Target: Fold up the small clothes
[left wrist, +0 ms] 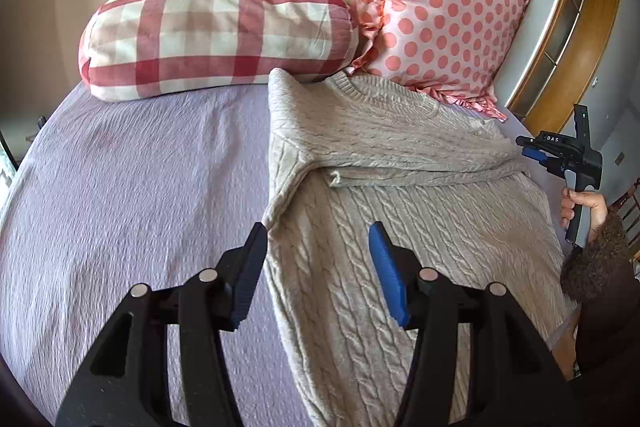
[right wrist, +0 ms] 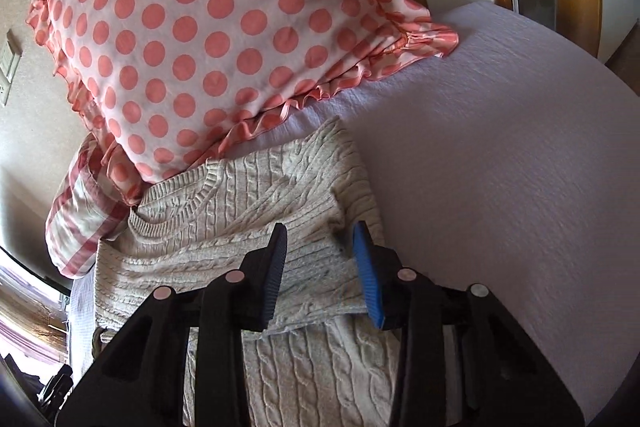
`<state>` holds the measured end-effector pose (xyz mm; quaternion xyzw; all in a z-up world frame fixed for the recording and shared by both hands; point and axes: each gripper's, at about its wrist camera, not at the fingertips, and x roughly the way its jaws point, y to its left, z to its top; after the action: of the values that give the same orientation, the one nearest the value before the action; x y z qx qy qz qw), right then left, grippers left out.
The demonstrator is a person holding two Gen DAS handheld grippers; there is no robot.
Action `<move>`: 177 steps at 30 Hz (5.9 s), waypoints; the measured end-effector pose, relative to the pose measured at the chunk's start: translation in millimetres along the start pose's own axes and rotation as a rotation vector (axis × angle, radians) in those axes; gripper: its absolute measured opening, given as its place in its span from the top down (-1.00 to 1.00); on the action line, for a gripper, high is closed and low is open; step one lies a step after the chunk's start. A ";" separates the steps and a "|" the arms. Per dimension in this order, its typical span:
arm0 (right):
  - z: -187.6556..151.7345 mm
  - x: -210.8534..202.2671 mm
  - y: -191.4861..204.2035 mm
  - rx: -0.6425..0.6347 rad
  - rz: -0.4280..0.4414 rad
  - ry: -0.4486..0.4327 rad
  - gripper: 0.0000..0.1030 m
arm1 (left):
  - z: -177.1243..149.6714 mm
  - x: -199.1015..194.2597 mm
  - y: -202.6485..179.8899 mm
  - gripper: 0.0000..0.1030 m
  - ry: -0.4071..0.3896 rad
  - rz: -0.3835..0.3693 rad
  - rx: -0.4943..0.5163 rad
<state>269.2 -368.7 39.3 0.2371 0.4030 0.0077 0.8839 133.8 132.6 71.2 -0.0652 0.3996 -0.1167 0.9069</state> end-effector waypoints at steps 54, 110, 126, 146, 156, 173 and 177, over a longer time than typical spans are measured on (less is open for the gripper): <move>-166.6 -161.9 -54.4 -0.032 0.515 0.011 0.84 | -110.5 -24.7 -6.0 0.82 0.141 -0.361 -0.264; -2.9 -0.4 -10.7 0.070 0.467 -0.053 -0.60 | 132.7 115.2 18.7 0.71 0.050 -0.288 -0.471; 9.1 -6.4 -110.1 0.352 0.418 -0.153 -0.60 | 105.5 182.7 -343.8 0.58 0.203 -0.517 0.319; 58.6 57.1 -39.3 -0.059 0.110 0.072 0.68 | 105.8 142.0 -161.5 -0.04 0.121 -0.374 0.048; 37.2 29.2 -67.7 0.104 0.272 0.211 -0.70 | 115.4 224.7 -154.8 -0.34 0.306 -0.472 -0.212; -22.4 41.0 -52.2 0.132 0.445 0.265 0.25 | 98.0 222.3 -160.7 0.26 0.285 -0.479 -0.254; -30.8 18.1 -4.2 0.046 0.568 0.243 0.35 | 104.4 176.2 -121.1 0.35 0.196 -0.489 -0.213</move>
<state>258.6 -356.0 7.3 0.3577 0.4236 0.2736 0.7860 306.9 -28.1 41.9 -0.2432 0.4676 -0.2951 0.7969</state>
